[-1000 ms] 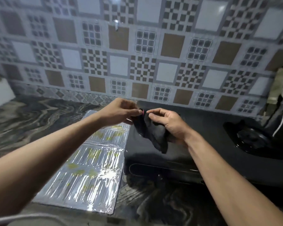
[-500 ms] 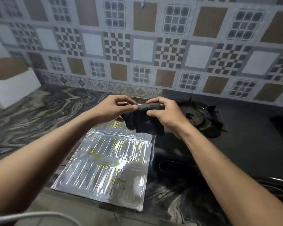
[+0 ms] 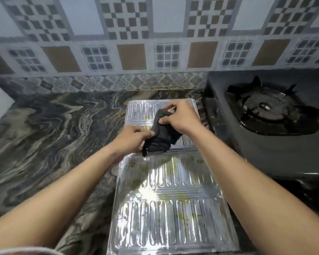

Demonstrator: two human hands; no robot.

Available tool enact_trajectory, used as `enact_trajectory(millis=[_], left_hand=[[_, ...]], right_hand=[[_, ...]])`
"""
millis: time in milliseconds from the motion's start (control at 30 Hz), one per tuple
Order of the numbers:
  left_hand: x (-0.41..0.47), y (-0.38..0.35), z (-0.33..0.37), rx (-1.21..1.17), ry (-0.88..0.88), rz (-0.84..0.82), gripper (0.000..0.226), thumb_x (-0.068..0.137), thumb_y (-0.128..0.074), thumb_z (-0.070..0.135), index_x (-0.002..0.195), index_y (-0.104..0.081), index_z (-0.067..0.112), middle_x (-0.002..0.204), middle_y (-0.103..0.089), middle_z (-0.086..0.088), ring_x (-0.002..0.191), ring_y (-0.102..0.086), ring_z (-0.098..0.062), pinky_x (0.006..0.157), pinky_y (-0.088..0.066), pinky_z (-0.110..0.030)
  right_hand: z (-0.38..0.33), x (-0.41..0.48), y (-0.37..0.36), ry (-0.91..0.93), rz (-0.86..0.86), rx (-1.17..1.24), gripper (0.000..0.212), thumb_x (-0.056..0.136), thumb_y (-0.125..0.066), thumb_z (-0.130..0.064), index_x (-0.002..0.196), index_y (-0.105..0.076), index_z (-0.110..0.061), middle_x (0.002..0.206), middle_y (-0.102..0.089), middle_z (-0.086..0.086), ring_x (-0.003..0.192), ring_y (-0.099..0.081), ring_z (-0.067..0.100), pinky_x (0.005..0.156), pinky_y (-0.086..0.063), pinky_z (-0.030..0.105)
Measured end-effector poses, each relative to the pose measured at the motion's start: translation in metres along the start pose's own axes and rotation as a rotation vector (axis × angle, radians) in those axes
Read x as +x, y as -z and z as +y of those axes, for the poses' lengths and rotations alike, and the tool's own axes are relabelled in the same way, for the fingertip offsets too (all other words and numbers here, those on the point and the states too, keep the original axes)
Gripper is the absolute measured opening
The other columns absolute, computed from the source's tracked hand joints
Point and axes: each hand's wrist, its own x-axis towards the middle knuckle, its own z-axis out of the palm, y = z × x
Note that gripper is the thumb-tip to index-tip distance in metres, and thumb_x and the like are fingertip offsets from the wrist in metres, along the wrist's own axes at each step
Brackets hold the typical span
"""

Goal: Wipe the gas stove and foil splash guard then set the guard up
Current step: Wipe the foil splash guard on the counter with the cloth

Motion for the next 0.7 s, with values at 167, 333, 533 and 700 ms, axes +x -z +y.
enact_trajectory(millis=[167, 333, 533, 700], left_hand=[[0.037, 0.003, -0.022, -0.005, 0.039, 0.044, 0.016, 0.087, -0.072, 0.019, 0.072, -0.074, 0.013, 0.085, -0.072, -0.011, 0.080, -0.066, -0.023, 0.079, -0.057, -0.039], [0.072, 0.025, -0.027, 0.272, 0.029, 0.079, 0.012, 0.084, -0.073, 0.029, 0.082, -0.074, 0.018, 0.076, -0.071, -0.003, 0.070, -0.062, -0.019, 0.064, -0.046, -0.026], [0.121, 0.093, -0.019, 1.001, -0.201, 0.117, 0.046, 0.078, -0.063, 0.039, 0.123, -0.063, 0.031, 0.122, -0.069, -0.005, 0.114, -0.062, -0.029, 0.094, -0.051, -0.035], [0.182, 0.134, -0.016, 1.209, -0.263, -0.135, 0.127, 0.058, -0.076, 0.073, 0.157, -0.014, 0.023, 0.165, -0.017, -0.007, 0.149, -0.020, -0.029, 0.119, -0.024, -0.046]], right_hand=[[-0.003, 0.047, -0.032, -0.003, -0.117, -0.214, 0.027, 0.070, -0.086, -0.023, 0.092, -0.070, -0.024, 0.092, -0.069, 0.001, 0.088, -0.063, 0.020, 0.068, -0.046, 0.028], [-0.017, 0.098, -0.061, 0.058, -0.240, -0.349, 0.031, 0.071, -0.085, -0.020, 0.101, -0.075, -0.023, 0.093, -0.068, 0.000, 0.091, -0.063, 0.018, 0.072, -0.041, 0.024], [-0.015, 0.153, -0.104, 0.096, -0.357, -0.478, 0.030, 0.073, -0.084, -0.023, 0.102, -0.075, -0.026, 0.103, -0.073, 0.002, 0.097, -0.065, 0.022, 0.078, -0.049, 0.030], [-0.001, 0.155, -0.130, 0.259, -0.171, -0.558, 0.047, 0.084, -0.070, -0.028, 0.130, -0.060, -0.024, 0.131, -0.061, 0.005, 0.125, -0.050, 0.028, 0.102, -0.042, 0.041]])
